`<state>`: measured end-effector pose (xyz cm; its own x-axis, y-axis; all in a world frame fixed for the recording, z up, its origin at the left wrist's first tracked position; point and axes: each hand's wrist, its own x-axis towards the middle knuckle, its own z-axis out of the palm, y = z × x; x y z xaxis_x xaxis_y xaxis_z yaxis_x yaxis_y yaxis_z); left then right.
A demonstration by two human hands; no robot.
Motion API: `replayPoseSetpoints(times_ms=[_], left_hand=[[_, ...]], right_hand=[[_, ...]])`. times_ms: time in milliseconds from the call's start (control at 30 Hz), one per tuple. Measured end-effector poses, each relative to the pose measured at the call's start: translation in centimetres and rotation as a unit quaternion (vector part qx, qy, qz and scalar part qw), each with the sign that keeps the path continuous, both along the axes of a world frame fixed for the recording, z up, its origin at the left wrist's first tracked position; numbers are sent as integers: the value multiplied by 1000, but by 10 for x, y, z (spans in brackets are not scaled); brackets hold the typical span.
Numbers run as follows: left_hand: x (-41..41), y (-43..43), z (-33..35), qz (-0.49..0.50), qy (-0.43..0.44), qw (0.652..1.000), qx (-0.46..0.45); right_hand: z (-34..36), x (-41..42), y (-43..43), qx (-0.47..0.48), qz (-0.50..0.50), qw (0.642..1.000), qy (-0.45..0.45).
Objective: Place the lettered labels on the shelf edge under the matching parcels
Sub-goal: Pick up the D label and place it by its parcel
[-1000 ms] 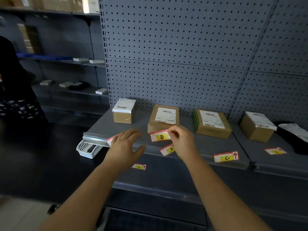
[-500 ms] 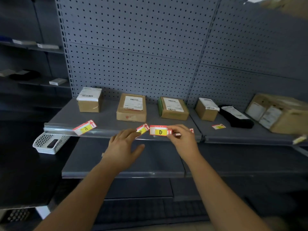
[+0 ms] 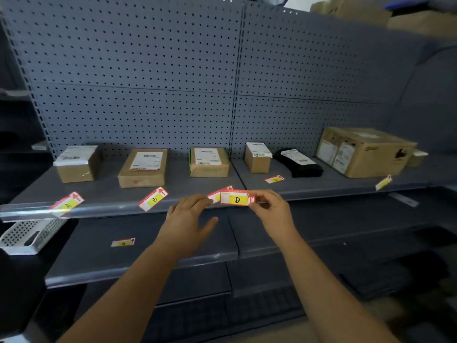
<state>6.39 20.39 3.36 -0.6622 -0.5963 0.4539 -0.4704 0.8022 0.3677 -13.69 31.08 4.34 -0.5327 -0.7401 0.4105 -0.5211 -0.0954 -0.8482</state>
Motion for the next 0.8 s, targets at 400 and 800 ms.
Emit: replayPoseSetpoints(times_ms=[400,800], left_hand=[[-139,79,-5,23,4,1000,-12],[-241,65,-39,35,-18,999,29]], right_hand=[[-5,-145,73,15,22,1000,-14],[-27,-256,52,34,32,999,-23]])
